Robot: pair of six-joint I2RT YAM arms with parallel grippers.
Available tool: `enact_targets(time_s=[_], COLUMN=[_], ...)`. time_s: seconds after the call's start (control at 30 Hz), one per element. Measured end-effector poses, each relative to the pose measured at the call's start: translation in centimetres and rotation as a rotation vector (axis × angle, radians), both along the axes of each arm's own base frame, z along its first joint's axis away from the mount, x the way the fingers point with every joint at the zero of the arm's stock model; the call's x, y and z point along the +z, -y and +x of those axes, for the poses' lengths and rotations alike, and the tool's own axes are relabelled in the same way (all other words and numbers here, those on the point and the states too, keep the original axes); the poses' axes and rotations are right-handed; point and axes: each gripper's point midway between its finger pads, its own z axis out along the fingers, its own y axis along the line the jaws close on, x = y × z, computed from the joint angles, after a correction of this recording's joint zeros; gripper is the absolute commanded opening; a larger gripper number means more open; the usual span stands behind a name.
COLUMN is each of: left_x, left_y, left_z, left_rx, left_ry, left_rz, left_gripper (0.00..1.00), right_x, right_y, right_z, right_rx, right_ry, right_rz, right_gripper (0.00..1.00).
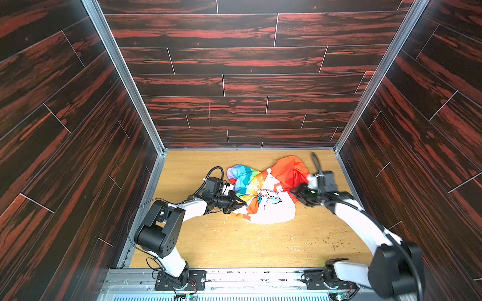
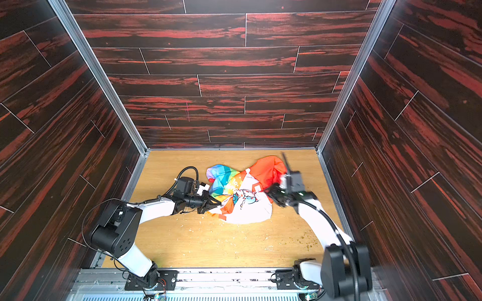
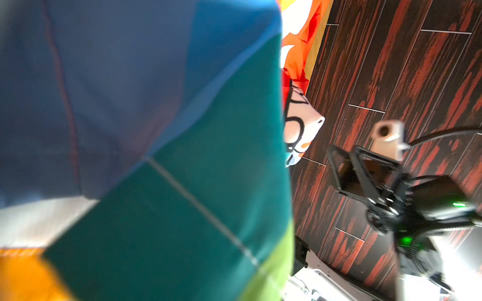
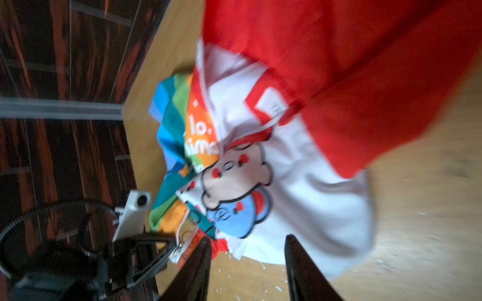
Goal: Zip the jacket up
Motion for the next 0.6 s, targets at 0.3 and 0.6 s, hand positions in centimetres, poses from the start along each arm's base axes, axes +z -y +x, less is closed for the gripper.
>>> enact_targets(time_s=[0.3,0.6], left_x=[3.3,4.7], left_y=[-0.7,-0.5], left_z=[-0.1,0.5], left_rx=[0.028,0.046], left_ry=[0.12,0.157], left_rz=[-0.02,-0.061], left_gripper=[0.0,0.0], right_x=[2.8,0.4], right_y=[-14.0,-15.6], right_z=[0.2,-0.4], right_rx=[0.381,0.376], right_ry=[0.039,-0.091], right_rz=[0.2,0.351], right_gripper=[0.53,0.63])
